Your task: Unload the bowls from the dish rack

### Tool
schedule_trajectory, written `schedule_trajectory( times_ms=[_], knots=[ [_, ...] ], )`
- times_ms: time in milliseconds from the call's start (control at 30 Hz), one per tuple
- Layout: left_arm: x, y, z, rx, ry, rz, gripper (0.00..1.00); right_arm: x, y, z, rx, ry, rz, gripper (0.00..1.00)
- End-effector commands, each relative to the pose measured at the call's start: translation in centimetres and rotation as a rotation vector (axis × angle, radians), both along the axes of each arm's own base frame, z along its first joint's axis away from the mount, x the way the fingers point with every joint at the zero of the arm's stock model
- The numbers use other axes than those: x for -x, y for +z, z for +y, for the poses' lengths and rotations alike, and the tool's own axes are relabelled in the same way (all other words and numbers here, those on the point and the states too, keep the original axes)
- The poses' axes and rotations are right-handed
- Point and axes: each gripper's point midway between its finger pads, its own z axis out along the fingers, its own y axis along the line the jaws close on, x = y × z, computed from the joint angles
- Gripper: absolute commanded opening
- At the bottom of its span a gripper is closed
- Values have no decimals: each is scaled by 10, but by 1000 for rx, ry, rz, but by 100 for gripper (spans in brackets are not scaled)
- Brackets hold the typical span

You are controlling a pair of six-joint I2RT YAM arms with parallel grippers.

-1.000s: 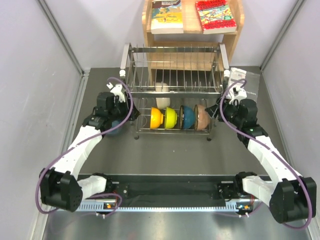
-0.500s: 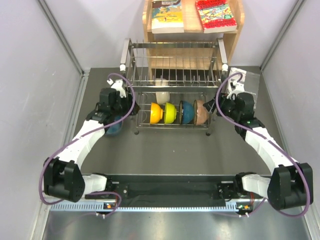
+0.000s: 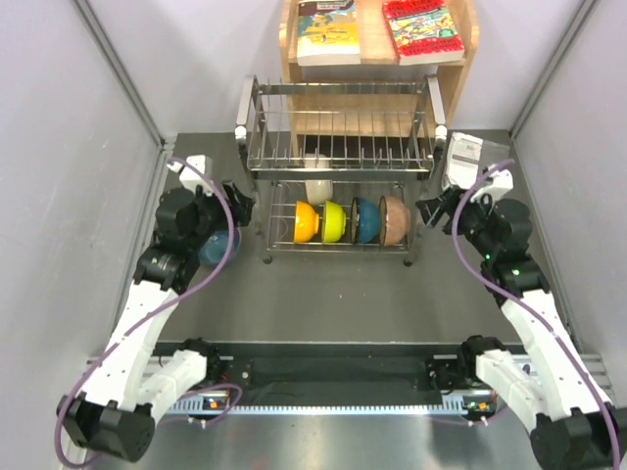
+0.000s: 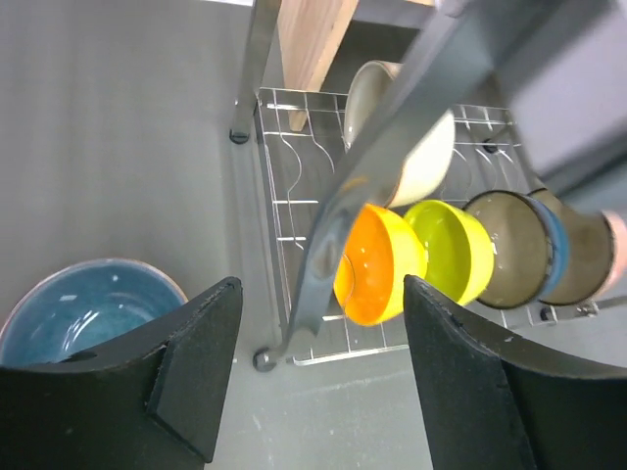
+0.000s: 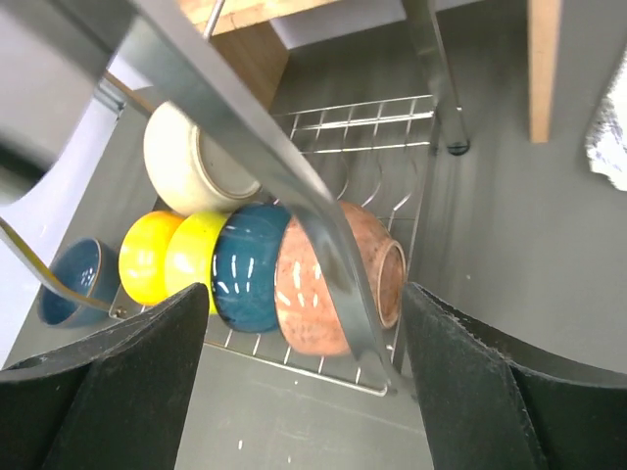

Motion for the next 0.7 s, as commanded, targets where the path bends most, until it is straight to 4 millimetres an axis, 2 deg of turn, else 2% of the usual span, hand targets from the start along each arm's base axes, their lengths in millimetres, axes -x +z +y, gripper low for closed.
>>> schedule_trajectory(
  times_ms=[0,33,67,133,167,267,300,467,600,667],
  knots=[
    [25,-17,-2,6,-33,68,69,21,-21,-14,42,-48,67,79],
    [36,-14,-12,36,-98,59,68,31,-25,-14,28,-48,68,77],
    [45,-23,-22,51,-152,78,64,35,-26,-13,11,-45,60,76],
    [57,-26,-34,70,-216,77,64,46,-23,-8,-35,-20,15,75],
    [63,-36,-43,56,-259,91,64,49,-21,-6,-43,-10,0,75],
    [70,-48,-60,14,-323,125,64,58,-11,4,-39,58,-32,74],
    [72,-50,-65,7,-340,136,63,63,-8,14,-33,122,-38,74],
    [75,-61,-99,-64,-391,157,65,76,11,45,-32,255,-80,75],
    [62,-82,-109,-125,-356,206,66,85,-4,81,33,360,-47,74],
    [53,-91,-107,-148,-309,217,73,83,-15,92,82,367,-17,75]
  ],
)
